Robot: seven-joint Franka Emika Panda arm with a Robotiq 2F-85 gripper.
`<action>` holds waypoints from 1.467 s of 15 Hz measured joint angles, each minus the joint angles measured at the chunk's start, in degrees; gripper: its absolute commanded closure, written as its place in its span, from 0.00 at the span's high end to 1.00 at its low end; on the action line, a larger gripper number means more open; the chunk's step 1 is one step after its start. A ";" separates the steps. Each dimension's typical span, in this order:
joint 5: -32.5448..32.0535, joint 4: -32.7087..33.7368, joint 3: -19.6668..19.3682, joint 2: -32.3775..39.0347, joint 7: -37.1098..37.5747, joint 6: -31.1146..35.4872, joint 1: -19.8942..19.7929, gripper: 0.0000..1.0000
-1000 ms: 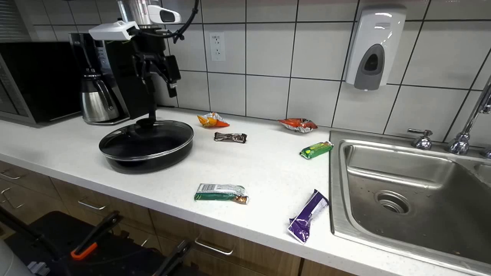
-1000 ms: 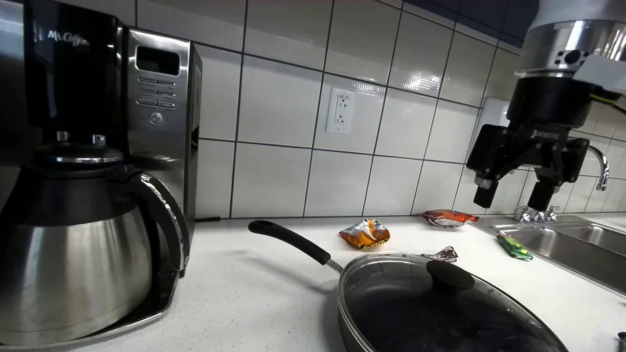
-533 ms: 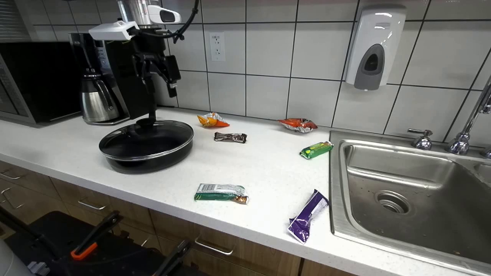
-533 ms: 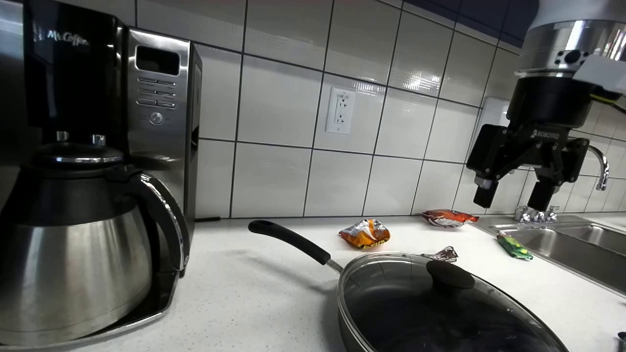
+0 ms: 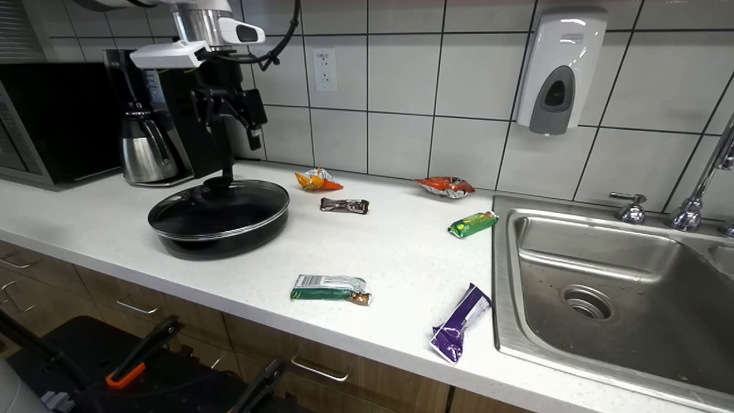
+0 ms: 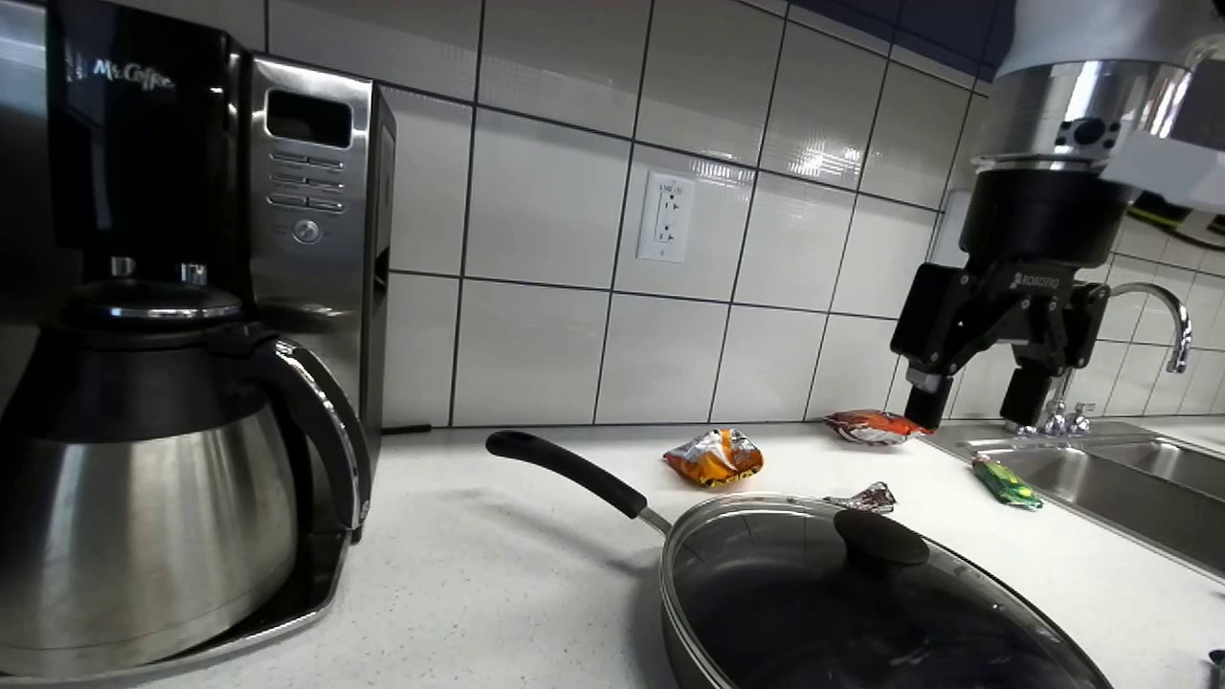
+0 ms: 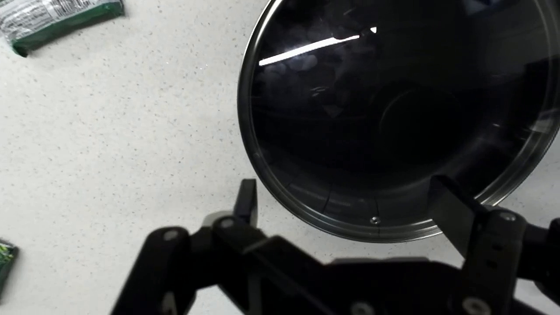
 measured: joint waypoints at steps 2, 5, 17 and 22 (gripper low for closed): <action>-0.57 1.06 0.06 2.37 -0.85 0.37 1.38 1.00; -1.54 2.02 0.10 5.90 -2.04 2.06 3.52 1.00; -1.58 3.32 0.18 11.68 -6.87 4.51 8.38 1.00; -1.79 3.32 0.02 12.82 -8.06 4.84 8.41 1.00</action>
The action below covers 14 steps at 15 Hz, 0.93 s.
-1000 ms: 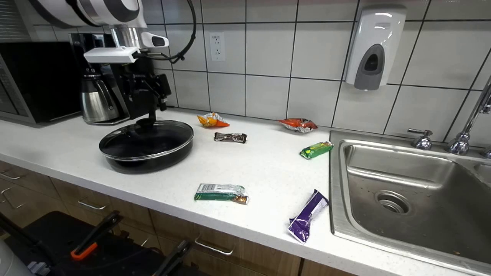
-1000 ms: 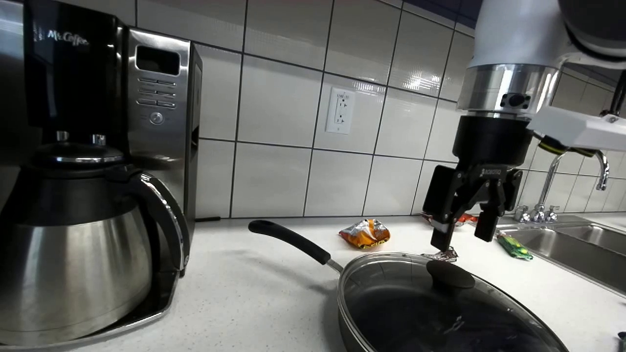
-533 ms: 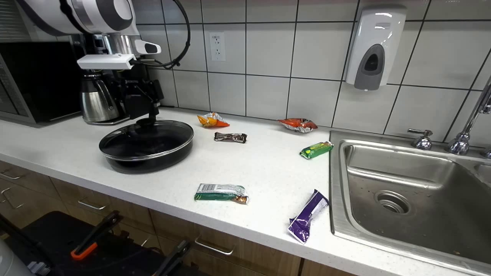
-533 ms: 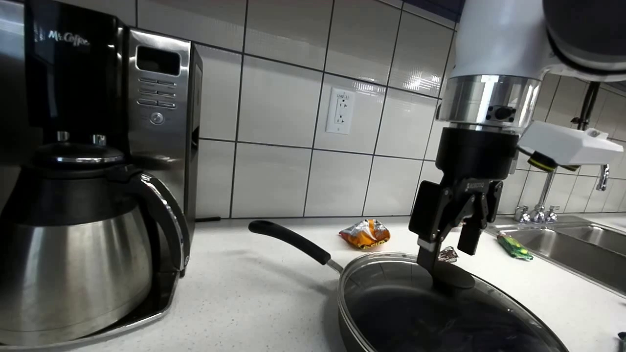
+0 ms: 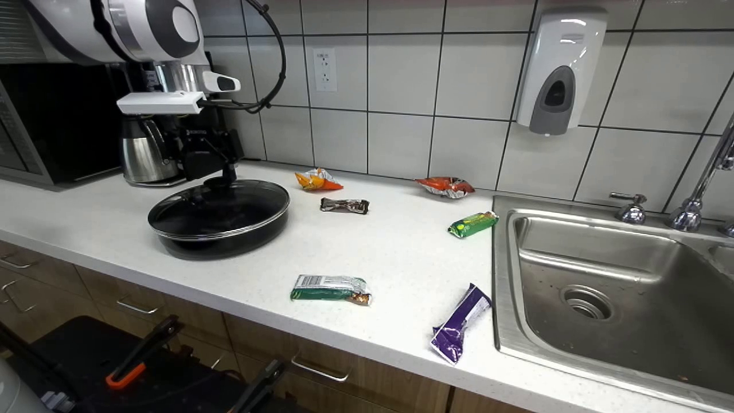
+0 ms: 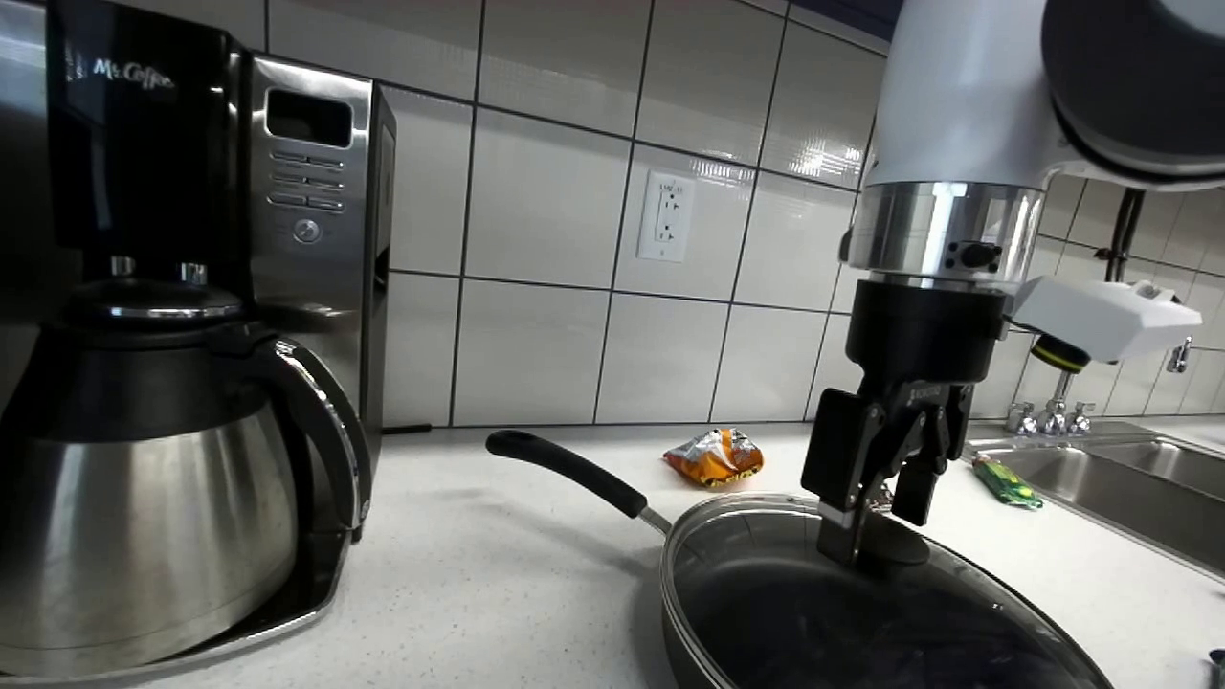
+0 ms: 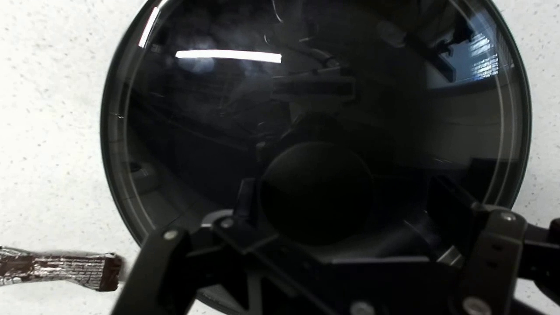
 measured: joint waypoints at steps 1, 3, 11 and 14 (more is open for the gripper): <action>-0.02 0.00 -0.07 0.10 -0.21 0.34 -0.01 1.00; -0.10 0.00 -0.13 0.39 -0.65 1.38 -0.02 1.00; -0.11 -0.01 -0.46 1.97 -2.55 4.60 -0.02 1.00; -0.04 -0.01 -0.60 1.97 -3.57 4.65 -0.03 1.00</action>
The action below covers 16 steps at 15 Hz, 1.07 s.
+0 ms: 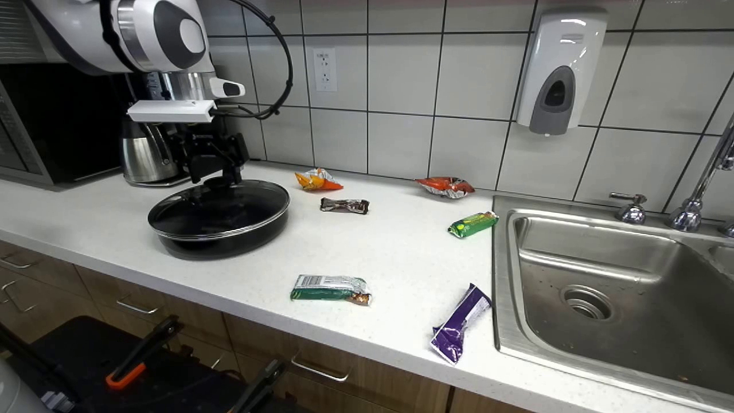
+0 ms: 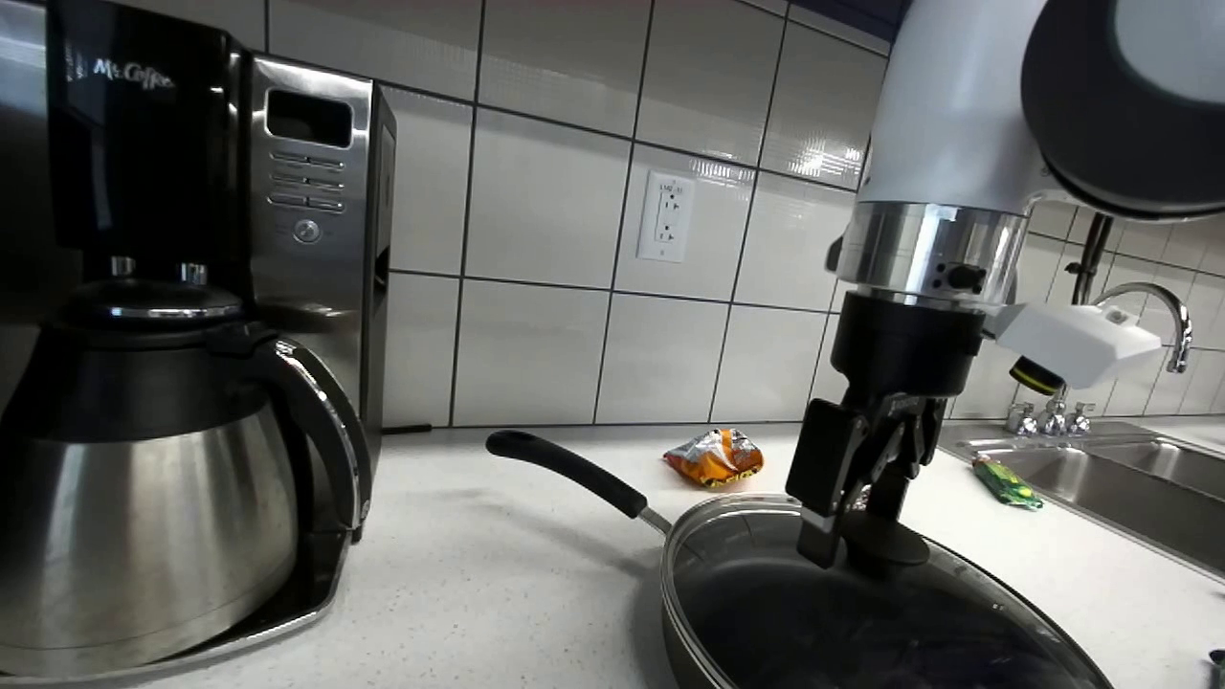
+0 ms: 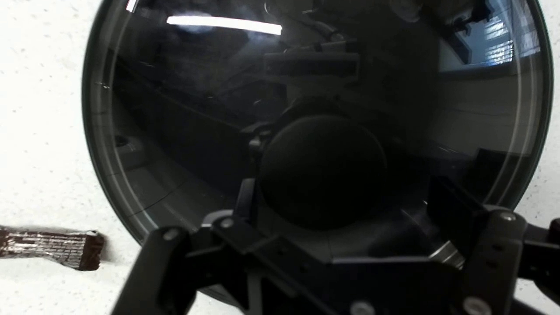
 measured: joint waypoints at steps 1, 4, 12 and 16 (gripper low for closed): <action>0.00 0.00 0.00 -0.03 -0.30 0.00 0.00 1.00; 0.12 0.00 0.00 -0.17 -1.44 -0.03 0.00 1.00; 0.19 -0.45 -0.17 -0.17 -2.12 -0.17 -0.31 1.00; 0.19 -0.57 -0.18 -0.17 -2.12 -0.20 -0.34 0.68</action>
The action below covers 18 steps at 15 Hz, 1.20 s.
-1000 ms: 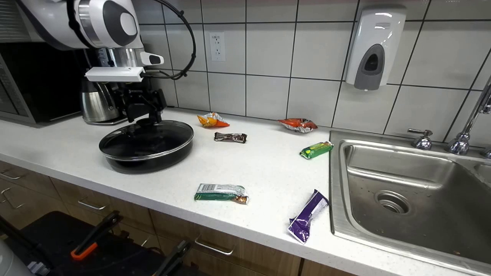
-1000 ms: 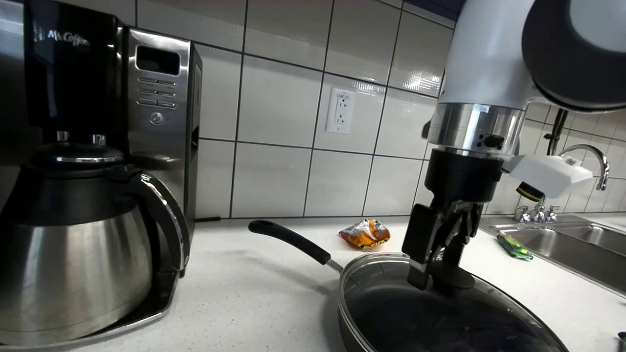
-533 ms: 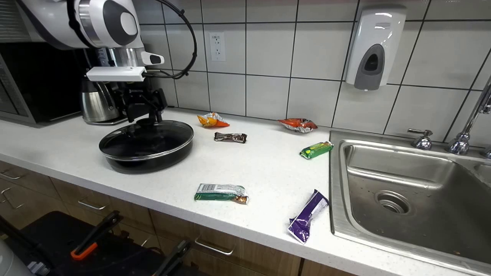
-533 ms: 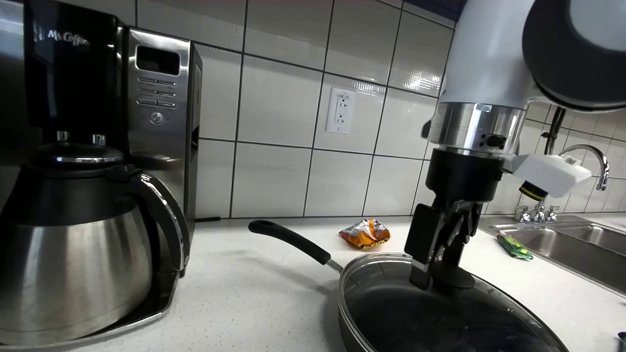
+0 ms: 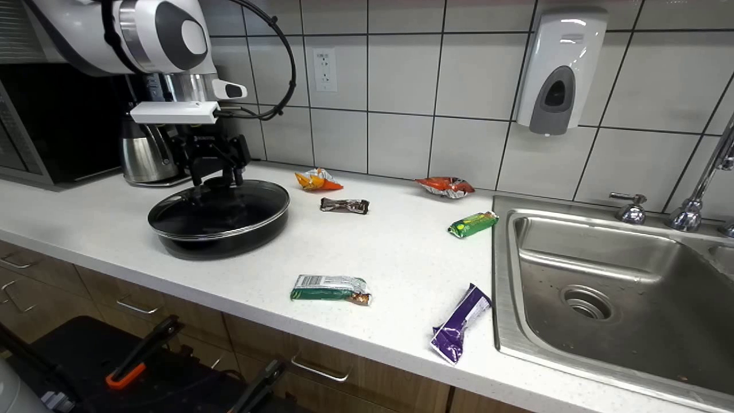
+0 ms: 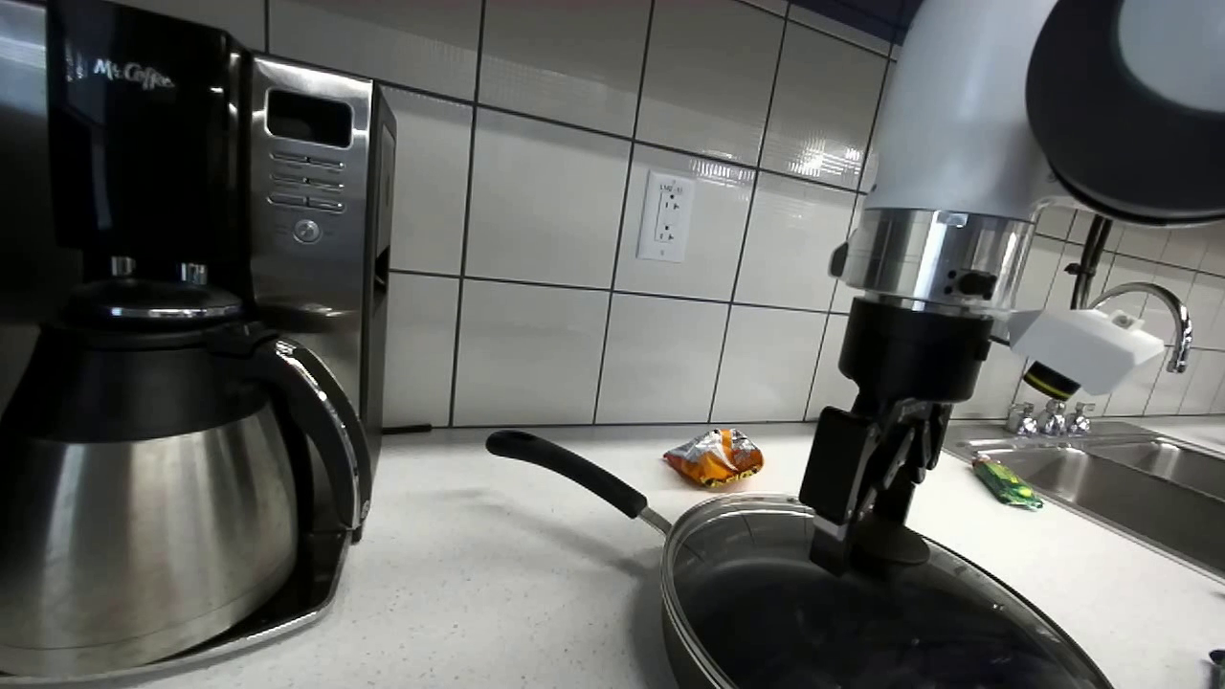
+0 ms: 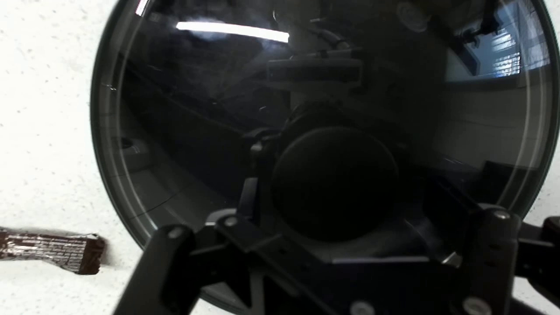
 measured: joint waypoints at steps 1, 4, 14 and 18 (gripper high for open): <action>0.00 -0.02 0.00 0.00 0.00 -0.04 0.00 0.58; -0.18 -0.06 -0.46 -0.13 0.00 -0.08 -0.13 0.39; -0.14 -0.68 -2.48 -1.64 0.00 -0.33 -0.90 0.39; -0.13 -0.87 -3.73 -4.83 0.00 -1.04 -2.36 0.39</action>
